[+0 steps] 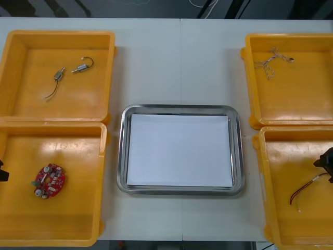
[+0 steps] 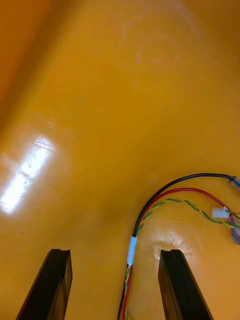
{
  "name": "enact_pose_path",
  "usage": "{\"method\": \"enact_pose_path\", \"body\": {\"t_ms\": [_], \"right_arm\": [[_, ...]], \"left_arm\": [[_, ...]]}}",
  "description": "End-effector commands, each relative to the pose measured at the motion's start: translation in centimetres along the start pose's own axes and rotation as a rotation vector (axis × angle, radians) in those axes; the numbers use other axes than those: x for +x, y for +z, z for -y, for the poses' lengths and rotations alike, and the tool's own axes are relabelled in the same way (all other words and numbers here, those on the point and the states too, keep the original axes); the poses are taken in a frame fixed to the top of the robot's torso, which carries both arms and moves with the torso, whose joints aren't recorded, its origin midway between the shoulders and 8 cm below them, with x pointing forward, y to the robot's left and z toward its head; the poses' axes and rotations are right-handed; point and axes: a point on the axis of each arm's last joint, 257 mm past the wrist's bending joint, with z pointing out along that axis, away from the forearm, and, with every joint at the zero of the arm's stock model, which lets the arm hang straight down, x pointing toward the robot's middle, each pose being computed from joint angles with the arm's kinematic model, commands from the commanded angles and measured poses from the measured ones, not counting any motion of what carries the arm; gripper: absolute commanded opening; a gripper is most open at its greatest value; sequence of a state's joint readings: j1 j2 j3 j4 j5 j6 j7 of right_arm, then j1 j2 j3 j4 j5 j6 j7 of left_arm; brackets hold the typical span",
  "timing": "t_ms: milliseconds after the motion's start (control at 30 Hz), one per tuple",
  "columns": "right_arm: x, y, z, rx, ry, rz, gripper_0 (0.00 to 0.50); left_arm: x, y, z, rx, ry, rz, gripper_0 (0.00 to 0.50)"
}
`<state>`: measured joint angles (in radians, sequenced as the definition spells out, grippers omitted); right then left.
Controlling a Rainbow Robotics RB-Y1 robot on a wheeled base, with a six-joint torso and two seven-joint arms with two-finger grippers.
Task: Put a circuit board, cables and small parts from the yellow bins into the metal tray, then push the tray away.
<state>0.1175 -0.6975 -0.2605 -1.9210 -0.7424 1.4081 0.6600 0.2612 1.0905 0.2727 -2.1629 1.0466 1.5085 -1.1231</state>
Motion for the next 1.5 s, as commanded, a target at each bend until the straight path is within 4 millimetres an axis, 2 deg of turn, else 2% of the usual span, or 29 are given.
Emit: {"method": "enact_pose_path", "body": {"t_ms": [33,200,333,567,767,800,833,900,1200,1267,1333,1500], "right_arm": [[1.3,1.9,0.7,0.001,0.030,-0.017,0.500],[1.8,3.1,1.2,0.008,0.039,-0.026,0.500],[2.1,3.4,1.1,0.005,0.043,-0.028,0.500],[3.5,4.1,1.3,0.015,0.034,-0.053,0.500],[3.7,4.2,1.7,0.023,0.036,-0.055,0.500],[3.8,4.2,1.8,0.024,0.037,-0.058,0.382],[4.0,4.3,2.1,0.032,0.037,-0.062,0.199],[4.2,4.3,2.4,0.038,0.032,-0.067,0.000],[4.0,4.1,2.5,0.037,0.035,-0.061,0.000],[3.0,3.3,2.2,0.031,0.034,-0.041,0.000],[1.7,1.6,2.1,0.036,0.032,-0.021,0.000],[0.1,-2.0,1.8,0.058,0.018,-0.006,0.000]], "left_arm": [[-1.3,-1.7,0.2,0.025,-0.149,0.052,0.500],[-1.5,-1.9,-0.3,0.022,-0.269,0.063,0.500],[-1.9,-1.9,-0.4,0.028,-0.359,0.080,0.500],[-2.8,-1.1,0.6,0.071,-0.525,0.117,0.500],[-3.7,-0.6,1.6,0.119,-0.681,0.141,0.500],[-3.7,-0.5,1.8,0.125,-0.706,0.142,0.500],[-3.8,-0.5,1.9,0.132,-0.728,0.143,0.500],[-3.7,-0.2,2.2,0.144,-0.759,0.140,0.500],[-2.1,2.6,2.3,0.141,-0.851,0.068,0.500],[-1.9,3.2,2.1,0.135,-0.864,0.057,0.500],[-1.6,4.2,2.1,0.132,-0.877,0.036,0.500],[-1.6,6.0,2.1,0.135,-0.902,0.024,0.500]]}}
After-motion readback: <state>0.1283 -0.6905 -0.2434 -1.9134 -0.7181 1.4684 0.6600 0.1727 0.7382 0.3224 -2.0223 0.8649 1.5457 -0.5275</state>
